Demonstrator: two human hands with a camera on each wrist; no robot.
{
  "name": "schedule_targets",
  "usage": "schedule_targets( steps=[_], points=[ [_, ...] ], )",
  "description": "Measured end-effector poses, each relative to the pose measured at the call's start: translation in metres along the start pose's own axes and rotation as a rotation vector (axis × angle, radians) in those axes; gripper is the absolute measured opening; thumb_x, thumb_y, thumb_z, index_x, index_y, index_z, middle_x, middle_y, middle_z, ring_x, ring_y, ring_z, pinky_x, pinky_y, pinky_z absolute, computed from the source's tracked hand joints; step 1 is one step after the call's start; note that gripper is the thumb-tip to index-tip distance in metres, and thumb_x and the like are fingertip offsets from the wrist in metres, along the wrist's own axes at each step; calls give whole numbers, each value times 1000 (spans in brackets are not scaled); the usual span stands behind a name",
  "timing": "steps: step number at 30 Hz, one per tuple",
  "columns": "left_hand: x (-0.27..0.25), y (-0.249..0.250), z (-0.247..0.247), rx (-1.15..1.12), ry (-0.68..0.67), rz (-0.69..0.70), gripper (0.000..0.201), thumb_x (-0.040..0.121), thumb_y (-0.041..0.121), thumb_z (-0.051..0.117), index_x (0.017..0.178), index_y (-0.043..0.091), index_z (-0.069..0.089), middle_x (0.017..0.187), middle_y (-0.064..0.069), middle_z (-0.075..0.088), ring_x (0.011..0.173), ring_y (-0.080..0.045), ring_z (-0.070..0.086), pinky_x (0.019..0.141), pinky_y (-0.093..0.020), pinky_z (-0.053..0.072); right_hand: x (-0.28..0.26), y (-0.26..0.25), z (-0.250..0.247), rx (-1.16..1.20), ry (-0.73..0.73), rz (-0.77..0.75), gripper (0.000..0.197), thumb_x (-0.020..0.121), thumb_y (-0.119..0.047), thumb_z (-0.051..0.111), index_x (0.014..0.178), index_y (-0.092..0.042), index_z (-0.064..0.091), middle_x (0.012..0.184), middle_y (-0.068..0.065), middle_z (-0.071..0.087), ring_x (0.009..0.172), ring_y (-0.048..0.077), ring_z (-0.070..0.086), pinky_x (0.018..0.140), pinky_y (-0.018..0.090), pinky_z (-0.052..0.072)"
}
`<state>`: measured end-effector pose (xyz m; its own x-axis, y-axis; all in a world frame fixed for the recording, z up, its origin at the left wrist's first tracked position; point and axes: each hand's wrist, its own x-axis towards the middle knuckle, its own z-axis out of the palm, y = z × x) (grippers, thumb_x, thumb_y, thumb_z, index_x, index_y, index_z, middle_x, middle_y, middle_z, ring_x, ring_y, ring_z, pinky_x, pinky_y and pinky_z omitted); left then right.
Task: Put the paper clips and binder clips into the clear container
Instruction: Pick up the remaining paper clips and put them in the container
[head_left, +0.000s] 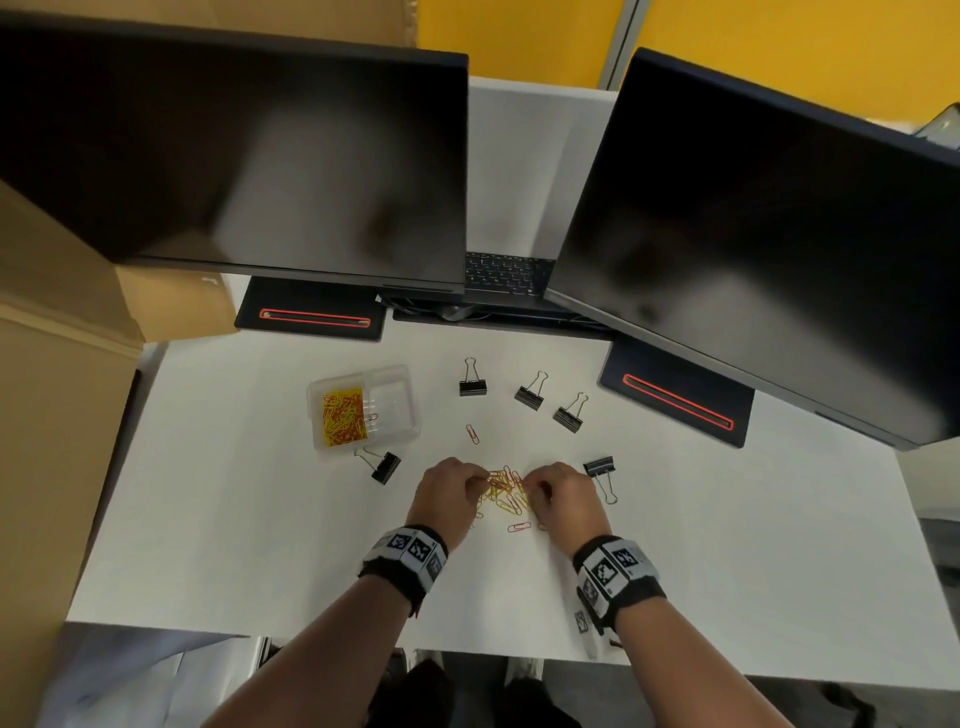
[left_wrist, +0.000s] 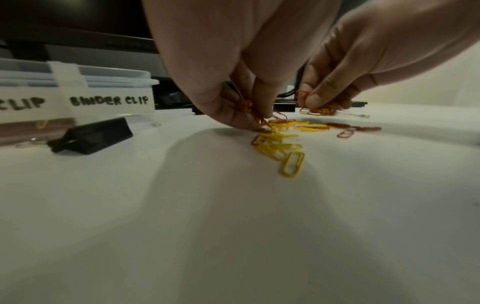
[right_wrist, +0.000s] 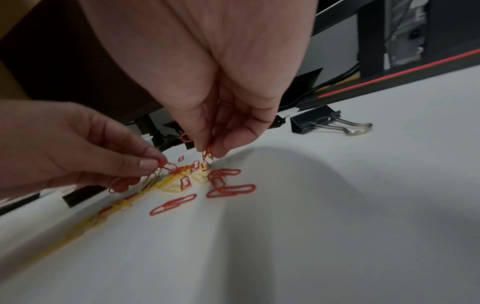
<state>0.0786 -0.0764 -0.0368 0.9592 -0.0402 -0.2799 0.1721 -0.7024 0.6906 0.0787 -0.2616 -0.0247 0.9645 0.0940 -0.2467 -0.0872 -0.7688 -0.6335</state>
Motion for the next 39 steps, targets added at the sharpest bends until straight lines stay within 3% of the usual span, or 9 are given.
schedule_targets(
  steps=[3,6,11,16,22,28,32,36,39],
  points=[
    [-2,-1,-3,-66,33,-21,15,88,16,70,102,17,76,97,0,69,86,-8,64,77,-7,46,-4,-2,-8,117,40,61,9,86,-10,66,86,-15,74,83,-2,70,73,6,61,65,6,43],
    [-5,2,-7,-142,71,-58,13,86,15,73,98,17,77,93,2,70,81,-4,64,70,0,44,-3,-12,-14,197,76,73,5,85,-14,70,87,-16,74,78,-1,70,67,0,59,62,4,43],
    [-11,6,-29,-269,159,-69,11,84,18,75,94,21,77,89,5,72,80,-1,67,77,-13,54,13,-54,-16,343,99,23,7,83,-11,73,87,-16,75,73,0,67,63,-3,56,61,5,44],
    [-15,-5,-92,-291,330,-114,8,86,24,73,93,23,78,83,11,73,76,2,66,70,1,43,40,-106,2,402,28,-55,7,83,-16,73,89,-18,75,76,-3,71,66,1,61,64,8,47],
    [5,-48,-160,-291,496,-273,10,87,26,70,94,25,78,80,12,71,78,-4,67,82,-15,51,74,-179,44,486,-80,-104,6,83,-15,73,88,-19,74,78,0,72,71,9,66,69,15,54],
    [30,-71,-173,-270,414,-318,13,87,20,69,96,19,78,90,3,76,84,-9,69,82,-15,50,92,-206,81,316,-93,-116,9,86,-12,68,90,-14,75,78,-3,71,65,-4,58,60,1,43],
    [34,-75,-171,-284,386,-298,19,87,21,69,105,19,76,92,2,75,85,-7,69,88,-22,54,92,-205,81,189,-134,-179,17,87,-12,66,101,-14,74,89,0,73,69,4,60,62,-4,40],
    [27,-67,-168,-253,491,-259,27,95,23,56,117,22,71,101,-2,74,90,-13,68,81,-16,47,85,-197,72,193,-182,-173,26,87,-14,63,110,-23,71,97,-1,73,67,11,65,69,17,55],
    [19,-55,-161,-285,544,-204,26,97,22,54,117,20,71,106,0,73,93,-12,68,81,-15,49,72,-174,62,243,-168,-177,23,88,-15,61,109,-22,71,93,-4,73,69,7,66,69,21,57]
  ],
)
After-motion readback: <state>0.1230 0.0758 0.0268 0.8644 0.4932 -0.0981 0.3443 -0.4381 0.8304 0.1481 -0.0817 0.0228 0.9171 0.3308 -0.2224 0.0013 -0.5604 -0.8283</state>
